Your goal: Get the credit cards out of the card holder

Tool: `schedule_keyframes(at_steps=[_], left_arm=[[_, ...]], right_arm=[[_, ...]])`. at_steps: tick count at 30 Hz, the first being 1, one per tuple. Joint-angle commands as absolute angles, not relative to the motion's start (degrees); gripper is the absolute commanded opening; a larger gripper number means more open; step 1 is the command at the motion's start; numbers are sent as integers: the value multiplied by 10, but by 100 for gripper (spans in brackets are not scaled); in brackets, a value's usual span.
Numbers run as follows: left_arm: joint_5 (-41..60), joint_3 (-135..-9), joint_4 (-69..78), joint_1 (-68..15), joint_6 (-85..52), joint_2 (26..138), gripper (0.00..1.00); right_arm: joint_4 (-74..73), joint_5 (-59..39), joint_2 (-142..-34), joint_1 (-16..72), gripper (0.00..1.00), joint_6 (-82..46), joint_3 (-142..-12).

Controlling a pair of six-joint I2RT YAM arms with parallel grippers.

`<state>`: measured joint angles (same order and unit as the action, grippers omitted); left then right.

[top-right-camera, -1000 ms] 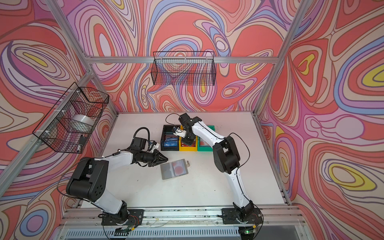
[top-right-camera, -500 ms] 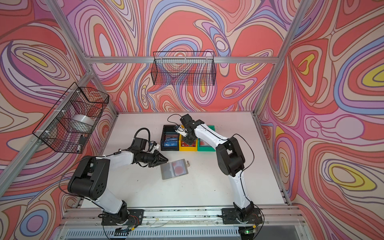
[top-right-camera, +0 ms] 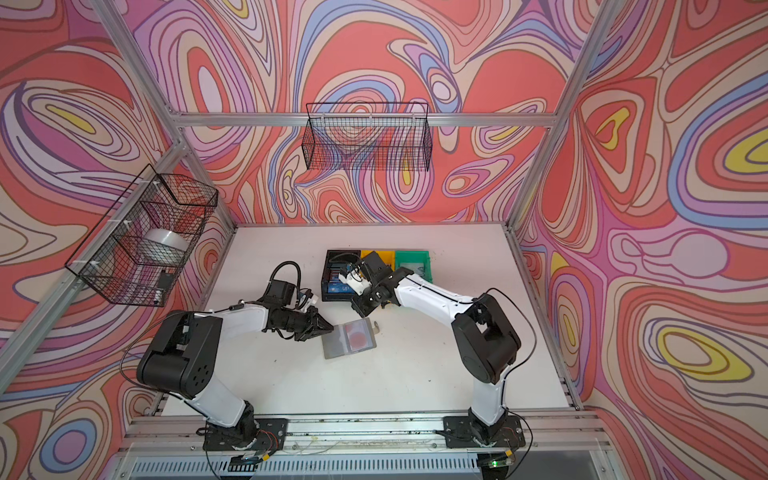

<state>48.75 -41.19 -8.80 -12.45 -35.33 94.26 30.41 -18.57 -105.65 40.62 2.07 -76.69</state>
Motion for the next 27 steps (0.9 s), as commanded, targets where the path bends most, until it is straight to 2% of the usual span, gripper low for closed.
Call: schedule_keyframes(at_steps=[1,5,27], left_arm=[[478,-405,-108,-136,-340,949,10],[465,-406,-107,-140,-338,963,0],[457,-406,-101,-140,-330,996,0]], right_arm=[[269,-207,-1055,414,10,-54,-735],[291,-182,-1041,415,10,-66,-715],[344,-152,-1087,415,10,-79,-701]])
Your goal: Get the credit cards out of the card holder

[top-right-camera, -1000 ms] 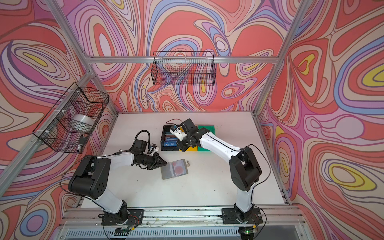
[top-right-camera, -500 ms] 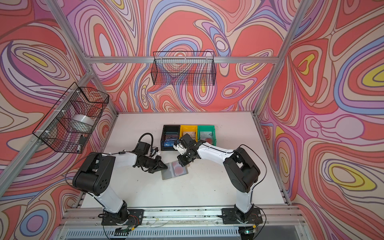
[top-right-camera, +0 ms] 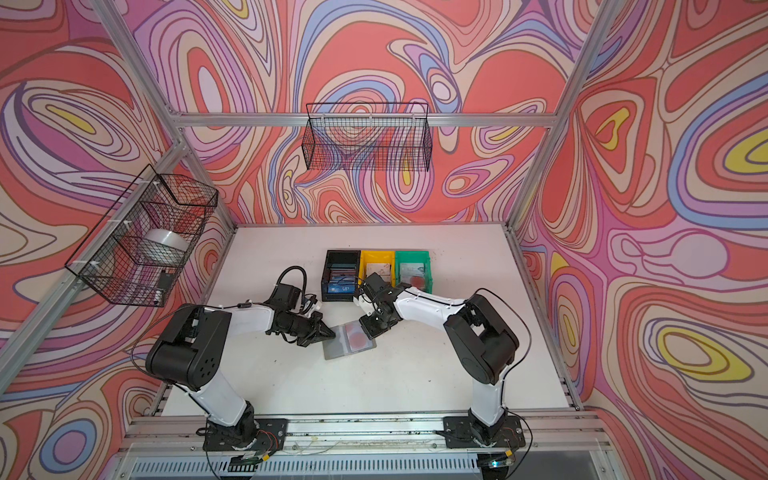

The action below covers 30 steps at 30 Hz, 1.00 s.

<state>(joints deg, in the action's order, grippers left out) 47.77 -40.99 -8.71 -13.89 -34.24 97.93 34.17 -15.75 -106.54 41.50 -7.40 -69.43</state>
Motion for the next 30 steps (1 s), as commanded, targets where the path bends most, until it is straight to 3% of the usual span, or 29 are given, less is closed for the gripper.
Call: schedule_keyframes(at_steps=[1,23,30], left_arm=[[458,-406,-102,-141,-331,997,0],[465,-406,-92,-140,-329,1012,0],[441,-416,-137,-140,-325,965,0]], right_arm=[[343,-154,-1092,415,10,-80,-704],[341,-192,-1145,424,10,-94,-750],[350,-189,-1143,424,10,-93,-752]])
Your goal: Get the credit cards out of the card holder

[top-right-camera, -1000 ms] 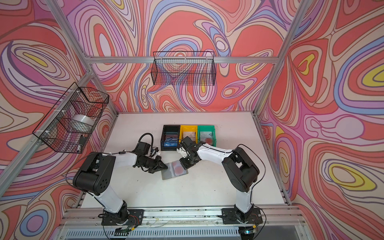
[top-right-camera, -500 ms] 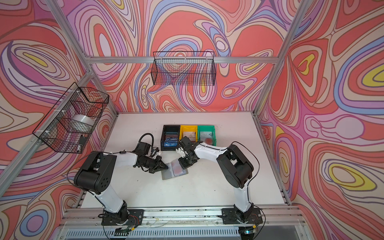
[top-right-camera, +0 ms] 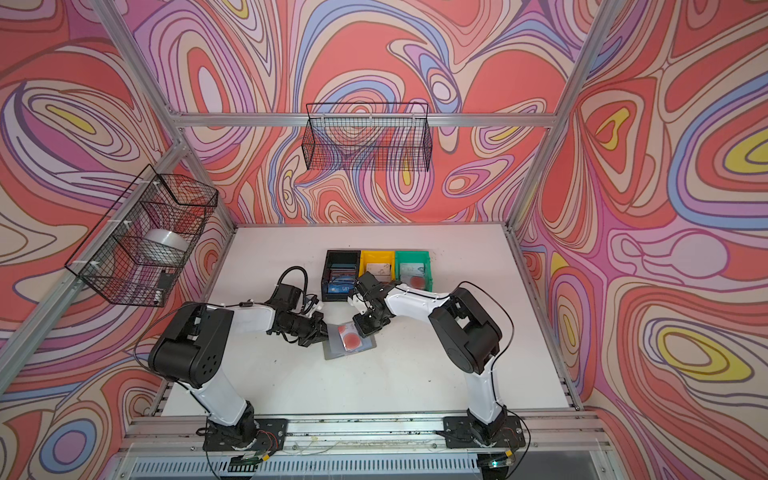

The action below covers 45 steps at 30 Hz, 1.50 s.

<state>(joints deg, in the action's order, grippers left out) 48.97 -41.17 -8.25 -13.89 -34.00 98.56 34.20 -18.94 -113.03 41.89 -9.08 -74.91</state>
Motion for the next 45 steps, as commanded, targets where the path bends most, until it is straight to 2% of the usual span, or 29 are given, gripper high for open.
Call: schedule_keyframes(at_steps=[1,4,8,17,27,36,45], left_arm=[[434,-421,-147,-139,-322,951,0],[402,-437,-210,-139,-311,910,0],[374,-440,-231,-139,-302,877,9],[419,-421,-206,-139,-322,860,9],[361,-444,-280,-138,-309,802,11],[483,-363,-42,-139,-387,868,19],[489,-356,-11,-139,-396,885,20]], right_arm=[[350,-189,-1144,424,10,-94,-750],[348,-190,-1145,424,10,-96,-744],[341,-192,-1145,424,10,-99,-735],[339,-192,-1145,424,10,-102,-726],[342,-190,-1146,424,10,-102,-722],[345,-191,-1151,424,11,-104,-724],[349,-192,-1156,424,11,-104,-728]])
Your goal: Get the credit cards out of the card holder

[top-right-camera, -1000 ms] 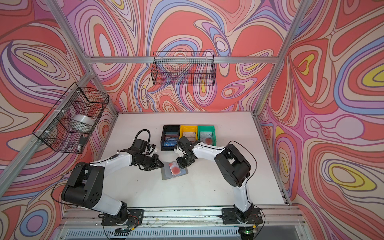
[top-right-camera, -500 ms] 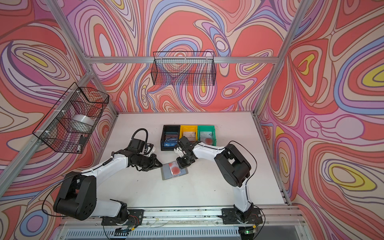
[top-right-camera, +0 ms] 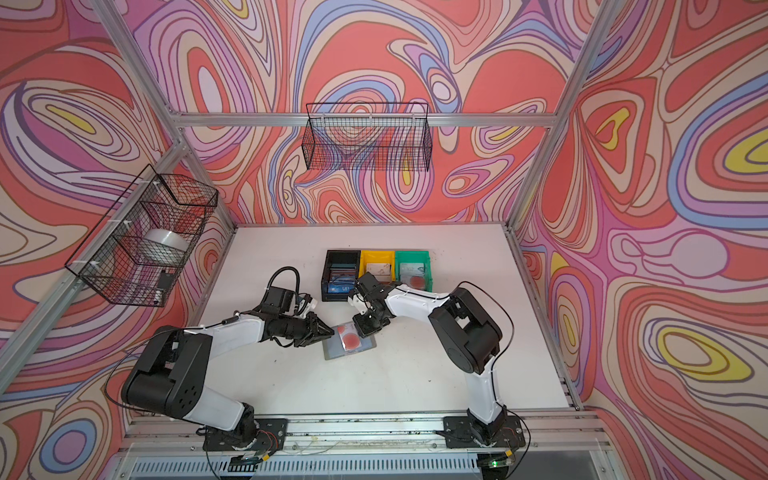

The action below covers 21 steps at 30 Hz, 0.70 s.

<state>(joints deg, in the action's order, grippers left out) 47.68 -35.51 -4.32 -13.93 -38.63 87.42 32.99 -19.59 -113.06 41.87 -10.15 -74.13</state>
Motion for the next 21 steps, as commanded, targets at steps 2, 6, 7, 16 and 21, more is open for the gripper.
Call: schedule_keyframes(at_steps=[2,6,7,16,21], left_arm=[[494,-352,9,-140,-407,894,20],[508,-348,46,-139,-424,918,17],[507,-347,50,-140,-426,922,14],[495,-354,41,-141,-415,942,12],[497,-355,51,-142,-418,955,12]], right_arm=[[349,-192,-1157,425,11,-105,-729],[351,-192,-1157,424,11,-105,-729],[352,-192,-1156,425,11,-105,-729],[352,-194,-1160,424,11,-107,-729],[354,-194,-1159,424,10,-107,-729]])
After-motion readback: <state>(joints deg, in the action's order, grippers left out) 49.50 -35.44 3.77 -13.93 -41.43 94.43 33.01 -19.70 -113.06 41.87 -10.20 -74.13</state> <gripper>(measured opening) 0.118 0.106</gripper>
